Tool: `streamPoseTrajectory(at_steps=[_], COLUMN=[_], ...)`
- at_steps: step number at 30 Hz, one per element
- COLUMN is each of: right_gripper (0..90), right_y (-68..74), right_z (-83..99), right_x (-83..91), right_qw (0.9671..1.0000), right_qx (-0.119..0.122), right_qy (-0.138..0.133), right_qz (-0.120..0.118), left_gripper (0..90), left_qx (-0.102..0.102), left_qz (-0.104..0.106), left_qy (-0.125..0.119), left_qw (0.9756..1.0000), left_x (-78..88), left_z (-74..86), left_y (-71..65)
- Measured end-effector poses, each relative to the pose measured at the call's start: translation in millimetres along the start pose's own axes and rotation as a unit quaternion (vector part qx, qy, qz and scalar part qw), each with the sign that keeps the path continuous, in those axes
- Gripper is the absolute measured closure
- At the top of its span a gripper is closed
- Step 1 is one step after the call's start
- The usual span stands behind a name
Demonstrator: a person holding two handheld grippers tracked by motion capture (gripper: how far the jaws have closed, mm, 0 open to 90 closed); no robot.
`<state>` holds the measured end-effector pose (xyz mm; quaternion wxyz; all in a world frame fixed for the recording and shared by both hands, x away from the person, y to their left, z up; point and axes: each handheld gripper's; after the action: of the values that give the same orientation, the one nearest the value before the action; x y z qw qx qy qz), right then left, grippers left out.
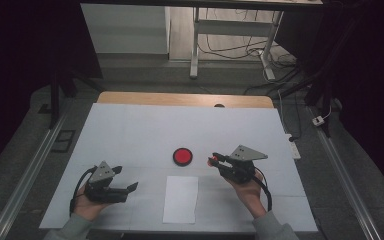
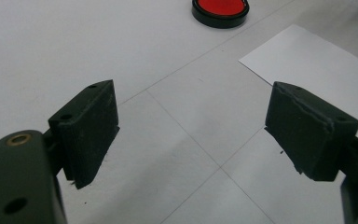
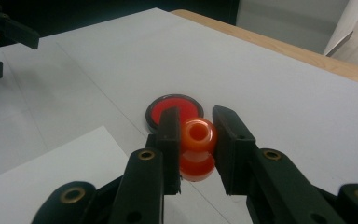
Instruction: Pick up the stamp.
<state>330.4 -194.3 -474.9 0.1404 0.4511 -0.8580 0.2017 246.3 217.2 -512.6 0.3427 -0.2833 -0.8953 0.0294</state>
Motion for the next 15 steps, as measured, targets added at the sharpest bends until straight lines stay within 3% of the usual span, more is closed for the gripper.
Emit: streamPoseTrajectory(at_steps=[15], right_gripper=[71.9], right_y=[5.5], right_z=[-5.5], right_x=[0.9], right_qw=[0.9998], right_qx=[-0.007], right_qy=[-0.013], right_qz=[-0.012], left_gripper=[17.5], left_qx=[-0.001], left_qz=[0.001], left_qy=[0.002], left_qw=[1.0000], left_x=[-1.1], left_z=[0.0], left_y=[-0.1])
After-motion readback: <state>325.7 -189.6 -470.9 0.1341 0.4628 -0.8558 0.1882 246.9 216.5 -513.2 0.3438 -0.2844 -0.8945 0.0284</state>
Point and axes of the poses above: each handheld gripper's, and its own axes: x roughly backward along the jaws, z roughly out of its underside, y roughly to its left, and after that the axes turned 13 degrees about x, right-handed
